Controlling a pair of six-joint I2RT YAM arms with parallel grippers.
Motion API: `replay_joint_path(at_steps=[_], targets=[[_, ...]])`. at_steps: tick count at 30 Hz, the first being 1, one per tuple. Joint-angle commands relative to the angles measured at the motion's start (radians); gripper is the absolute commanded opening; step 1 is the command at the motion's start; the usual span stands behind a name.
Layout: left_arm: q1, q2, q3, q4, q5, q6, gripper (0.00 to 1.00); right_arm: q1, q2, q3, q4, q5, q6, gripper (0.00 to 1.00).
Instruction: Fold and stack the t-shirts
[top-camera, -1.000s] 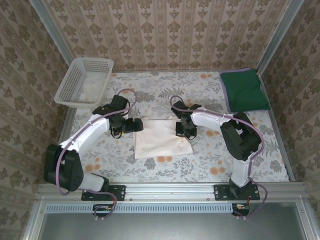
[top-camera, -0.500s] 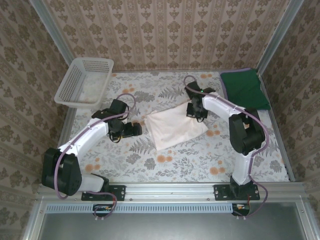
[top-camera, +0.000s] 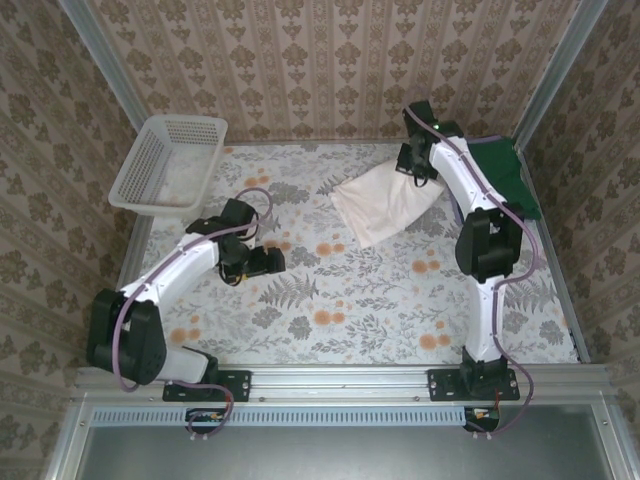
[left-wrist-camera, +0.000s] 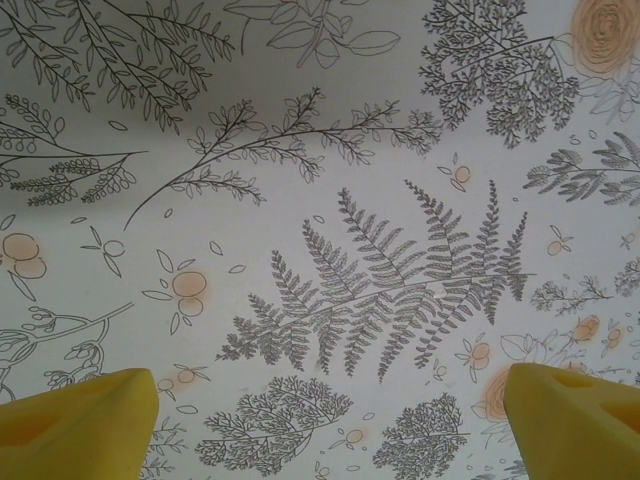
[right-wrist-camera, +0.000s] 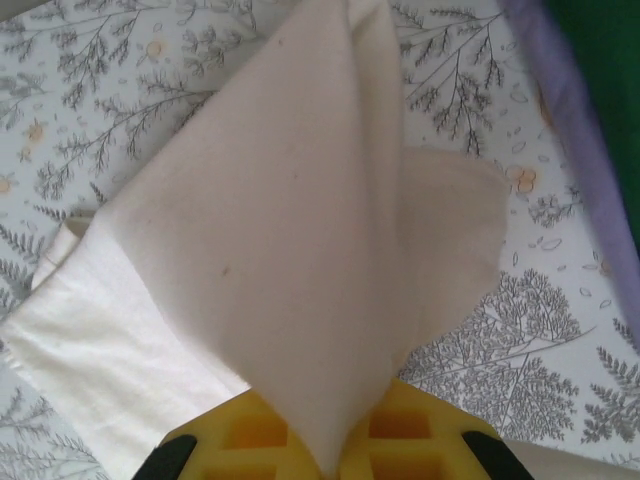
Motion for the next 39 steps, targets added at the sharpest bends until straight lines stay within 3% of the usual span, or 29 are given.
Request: replay_joint_path(at_steps=[1,8,12,22,31,39], targets=[[0.022,0.045,0.053,-0.039,0.010,0.031,0.91,-0.045,0.094,0.190,-0.112,-0.041,0.025,0.00],[0.062,0.158,0.103,-0.056,-0.002,0.005,0.91,-0.167,0.459,0.999,-0.386,-0.142,0.224,0.00],[0.065,0.217,0.131,-0.039,0.025,0.003,0.91,-0.212,0.419,0.918,-0.274,-0.165,0.247,0.00],[0.051,0.328,0.216,-0.075,0.046,0.033,0.90,-0.290,0.374,0.929,-0.304,-0.153,0.319,0.00],[0.051,0.326,0.226,-0.090,0.030,0.048,0.89,-0.343,0.340,0.925,-0.315,-0.227,0.204,0.00],[0.053,0.330,0.234,-0.108,0.015,0.053,0.89,-0.380,0.290,0.927,-0.342,-0.167,0.099,0.00]])
